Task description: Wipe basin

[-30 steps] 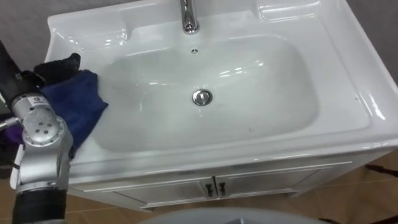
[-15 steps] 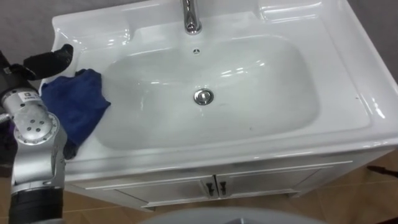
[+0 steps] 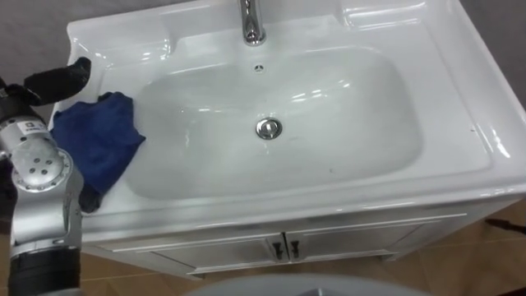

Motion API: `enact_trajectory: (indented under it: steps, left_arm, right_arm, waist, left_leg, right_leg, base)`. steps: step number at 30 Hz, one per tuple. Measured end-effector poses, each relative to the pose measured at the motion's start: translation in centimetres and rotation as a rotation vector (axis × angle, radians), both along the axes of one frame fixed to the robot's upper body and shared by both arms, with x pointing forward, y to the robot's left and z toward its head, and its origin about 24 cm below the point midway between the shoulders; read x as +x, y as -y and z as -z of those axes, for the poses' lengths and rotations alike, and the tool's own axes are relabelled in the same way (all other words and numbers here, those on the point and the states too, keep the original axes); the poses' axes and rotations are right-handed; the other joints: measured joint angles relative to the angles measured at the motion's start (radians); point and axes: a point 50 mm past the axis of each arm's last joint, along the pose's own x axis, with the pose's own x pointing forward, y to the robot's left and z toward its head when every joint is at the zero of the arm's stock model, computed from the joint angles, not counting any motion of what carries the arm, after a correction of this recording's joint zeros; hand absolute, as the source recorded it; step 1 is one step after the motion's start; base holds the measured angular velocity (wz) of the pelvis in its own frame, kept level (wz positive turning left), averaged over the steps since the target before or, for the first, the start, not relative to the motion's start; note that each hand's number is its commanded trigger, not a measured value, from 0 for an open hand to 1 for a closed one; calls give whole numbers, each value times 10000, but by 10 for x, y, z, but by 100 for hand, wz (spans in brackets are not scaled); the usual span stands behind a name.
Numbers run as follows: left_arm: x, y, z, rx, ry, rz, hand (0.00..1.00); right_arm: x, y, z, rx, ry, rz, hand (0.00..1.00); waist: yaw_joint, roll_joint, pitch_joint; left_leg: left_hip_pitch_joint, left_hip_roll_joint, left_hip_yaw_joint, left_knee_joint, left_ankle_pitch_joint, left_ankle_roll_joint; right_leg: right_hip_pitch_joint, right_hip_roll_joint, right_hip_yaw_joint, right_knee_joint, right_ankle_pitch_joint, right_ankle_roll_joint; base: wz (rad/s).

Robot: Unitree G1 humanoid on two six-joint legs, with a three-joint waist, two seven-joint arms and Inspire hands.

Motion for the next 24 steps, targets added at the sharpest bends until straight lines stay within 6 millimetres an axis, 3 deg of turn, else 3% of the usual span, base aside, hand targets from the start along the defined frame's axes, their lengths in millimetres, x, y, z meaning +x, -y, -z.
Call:
enact_trajectory:
  steps: [5, 11, 14, 19, 24]
  left_arm:
    - [-2, -3, -1, 62, 90, -415, 0]
    - [-18, -24, -2, 249, 170, -1897, 0]
    - [-28, -35, 4, 576, -301, -2432, 0]
    - [-54, -46, 27, 680, -1584, -3184, 0]
    - [-78, -58, 45, 669, -2528, -4187, 0]
  right_arm:
    - [-6, 2, -1, 22, -249, 56, 0]
    - [-8, 3, -1, -30, -329, 59, 0]
    - [-13, 3, -1, -30, -435, 76, 0]
    - [-10, 4, -2, -97, -435, -260, 0]
    - [2, 7, -2, -205, -99, -374, 0]
  waist:
    - [198, 112, 22]
    - [285, 144, 23]
    - [562, 130, 12]
    - [975, -36, -93]
    - [1426, 5, -114]
  left_leg:
    - [-25, -1, -27, -1, 0, 0]
    - [-24, -5, -72, -23, 1, -1]
    - [-30, -7, -89, -28, 1, -1]
    - [-208, -95, -599, 40, 2, 2]
    - [-367, -210, -1102, 165, -1, 8]
  right_leg:
    - [-46, 6, 18, 19, -41, -2]
    - [25, 9, -16, 42, -43, -6]
    - [21, -1, -58, 64, -44, -7]
    - [70, -98, -544, 19, -120, 8]
    - [201, -200, -970, -15, -162, 51]
  base:
    - [0]
    - [0]
    - [3]
    - [28]
    - [26]
